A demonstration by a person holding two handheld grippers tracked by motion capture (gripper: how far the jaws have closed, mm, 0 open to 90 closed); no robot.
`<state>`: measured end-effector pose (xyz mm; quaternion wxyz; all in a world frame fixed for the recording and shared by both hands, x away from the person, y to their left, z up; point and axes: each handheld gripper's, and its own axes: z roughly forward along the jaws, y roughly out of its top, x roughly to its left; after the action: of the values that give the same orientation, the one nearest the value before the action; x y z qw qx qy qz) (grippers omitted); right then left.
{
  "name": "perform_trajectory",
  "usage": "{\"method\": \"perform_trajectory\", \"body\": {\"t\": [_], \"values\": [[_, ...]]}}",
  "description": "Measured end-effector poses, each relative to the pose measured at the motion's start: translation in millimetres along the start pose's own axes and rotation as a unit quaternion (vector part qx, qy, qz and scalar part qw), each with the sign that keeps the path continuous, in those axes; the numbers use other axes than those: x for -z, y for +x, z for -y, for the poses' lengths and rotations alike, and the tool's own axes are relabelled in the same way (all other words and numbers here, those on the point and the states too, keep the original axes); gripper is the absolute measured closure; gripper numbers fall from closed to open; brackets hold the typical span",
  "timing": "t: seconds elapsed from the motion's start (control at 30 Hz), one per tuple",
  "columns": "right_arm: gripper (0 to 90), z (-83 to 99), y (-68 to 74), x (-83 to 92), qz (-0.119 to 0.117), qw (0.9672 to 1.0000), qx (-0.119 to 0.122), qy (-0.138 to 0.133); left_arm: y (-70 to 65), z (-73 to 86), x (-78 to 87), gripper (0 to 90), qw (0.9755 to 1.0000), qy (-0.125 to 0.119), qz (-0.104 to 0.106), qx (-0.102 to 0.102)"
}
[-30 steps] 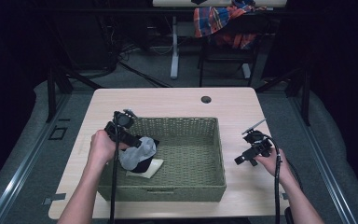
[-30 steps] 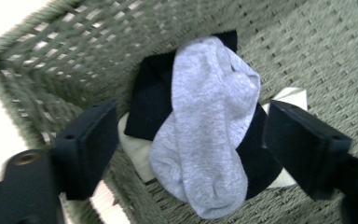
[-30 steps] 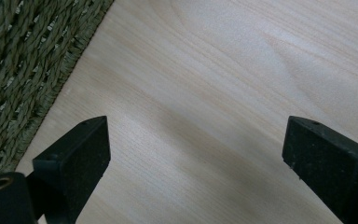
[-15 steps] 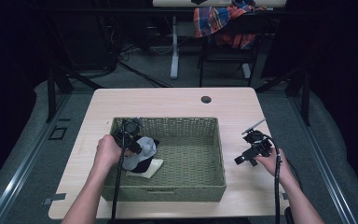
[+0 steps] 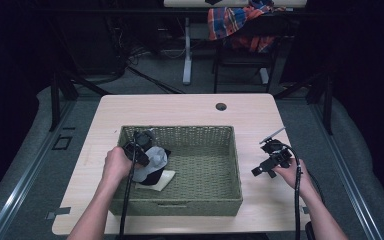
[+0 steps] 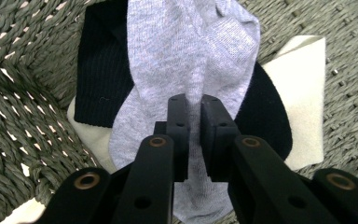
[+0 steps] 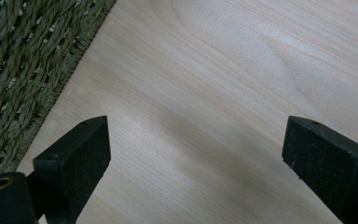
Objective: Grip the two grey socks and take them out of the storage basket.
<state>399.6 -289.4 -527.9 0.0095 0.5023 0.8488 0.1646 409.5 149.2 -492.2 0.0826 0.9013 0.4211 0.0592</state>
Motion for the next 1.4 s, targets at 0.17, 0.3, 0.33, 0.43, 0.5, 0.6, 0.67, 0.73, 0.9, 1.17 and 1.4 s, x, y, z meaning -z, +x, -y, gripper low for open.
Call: {"method": "perform_trajectory", "body": {"t": [0.17, 0.3, 0.33, 0.43, 0.5, 0.6, 0.67, 0.73, 0.9, 1.17, 1.4], "values": [[7.5, 0.0, -0.2, 0.4, -0.006, 1.0, -0.001, 0.001, -0.8, 0.9, 5.8, 85.4, 1.0, -0.007, 0.0, -0.004], [7.5, -0.3, -0.9, 0.8, -0.008, 1.0, 0.002, 0.003, 1.4, 2.6, 11.8, 85.4, 0.9998, -0.017, 0.002, 0.001], [7.5, -0.3, -0.9, 0.8, -0.008, 1.0, 0.002, 0.003, 1.4, 2.6, 11.8, 85.4, 0.9998, -0.017, 0.002, 0.001], [7.5, -1.0, -2.1, 2.0, -0.006, 0.9998, 0.01, 0.013, 3.7, 4.7, 19.5, 85.4, 0.9996, -0.028, 0.004, 0.004], [7.5, 0.0, -0.6, 0.4, -0.005, 1.0, -0.001, 0.002, 4.2, 5.8, 23.5, 85.5, 0.9994, -0.034, 0.002, 0.006], [7.6, 0.0, -0.5, 0.5, -0.006, 1.0, -0.001, 0.002, 5.1, 7.3, 27.8, 85.5, 0.9992, -0.04, 0.002, 0.007], [7.5, 0.0, -0.5, 0.4, -0.005, 1.0, -0.001, 0.002, 5.8, 8.0, 30.2, 85.5, 0.999, -0.044, 0.003, 0.007], [7.5, -0.1, -0.5, 0.5, -0.005, 1.0, -0.001, 0.002, 6.2, 8.3, 32.2, 85.4, 0.9989, -0.046, 0.004, 0.008], [7.6, -0.1, -0.6, 0.3, -0.006, 1.0, -0.001, 0.002, 7.8, 9.2, 38.5, 85.5, 0.9983, -0.058, 0.002, 0.011], [7.5, -0.1, -0.6, 0.4, -0.005, 1.0, -0.001, 0.002, 11.4, 11.0, 47.5, 85.6, 0.9976, -0.068, -0.001, 0.013], [7.5, 0.1, -0.5, 0.7, -0.006, 1.0, -0.001, -0.002, 13.0, 9.8, 57.3, 85.7, 0.9969, -0.077, -0.004, 0.014]]}}
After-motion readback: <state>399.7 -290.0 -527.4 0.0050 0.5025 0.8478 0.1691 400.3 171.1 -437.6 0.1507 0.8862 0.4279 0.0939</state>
